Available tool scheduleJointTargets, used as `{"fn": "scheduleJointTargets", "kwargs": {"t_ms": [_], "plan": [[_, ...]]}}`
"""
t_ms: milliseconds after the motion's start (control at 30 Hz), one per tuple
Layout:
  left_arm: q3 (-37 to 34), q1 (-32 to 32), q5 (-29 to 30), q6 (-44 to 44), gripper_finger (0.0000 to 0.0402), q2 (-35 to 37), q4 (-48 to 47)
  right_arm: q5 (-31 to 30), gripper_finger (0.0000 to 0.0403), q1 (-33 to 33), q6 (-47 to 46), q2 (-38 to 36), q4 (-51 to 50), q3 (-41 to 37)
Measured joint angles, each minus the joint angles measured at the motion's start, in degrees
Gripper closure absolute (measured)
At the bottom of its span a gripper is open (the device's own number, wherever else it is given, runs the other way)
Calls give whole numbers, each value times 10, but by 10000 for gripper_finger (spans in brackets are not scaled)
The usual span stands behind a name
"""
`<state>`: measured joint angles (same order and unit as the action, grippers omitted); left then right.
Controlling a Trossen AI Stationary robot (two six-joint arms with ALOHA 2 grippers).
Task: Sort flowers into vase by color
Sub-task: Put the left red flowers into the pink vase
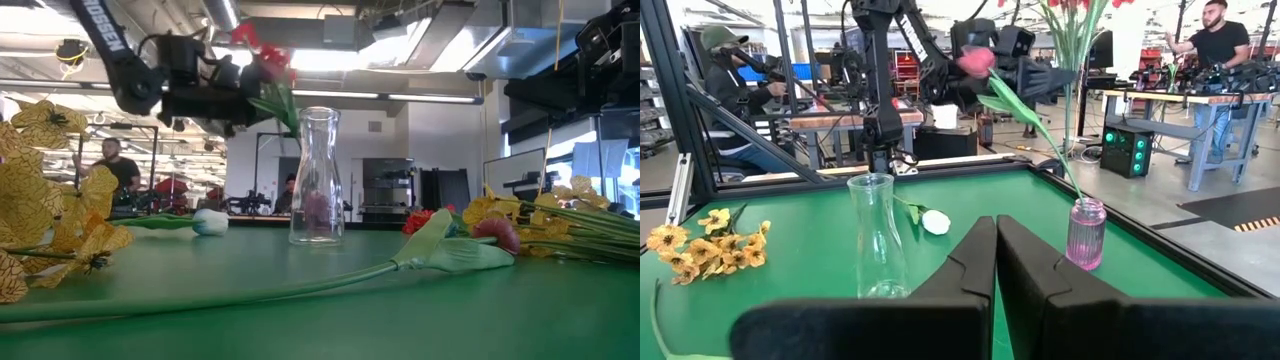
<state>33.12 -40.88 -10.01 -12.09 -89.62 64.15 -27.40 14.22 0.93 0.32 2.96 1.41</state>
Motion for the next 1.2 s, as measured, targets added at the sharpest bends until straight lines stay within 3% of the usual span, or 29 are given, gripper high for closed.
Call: {"fn": "scheduleJointTargets", "kwargs": {"t_ms": [333, 800, 1200], "plan": [[10, 62, -15, -1, 394, -15, 24, 0, 388, 0, 0, 0, 0, 0], [11, 80, 50, 48, 394, -16, 29, 0, 388, 0, 0, 0, 0, 0], [83, 87, 50, 57, 394, -106, 25, 0, 388, 0, 0, 0, 0, 0]]}}
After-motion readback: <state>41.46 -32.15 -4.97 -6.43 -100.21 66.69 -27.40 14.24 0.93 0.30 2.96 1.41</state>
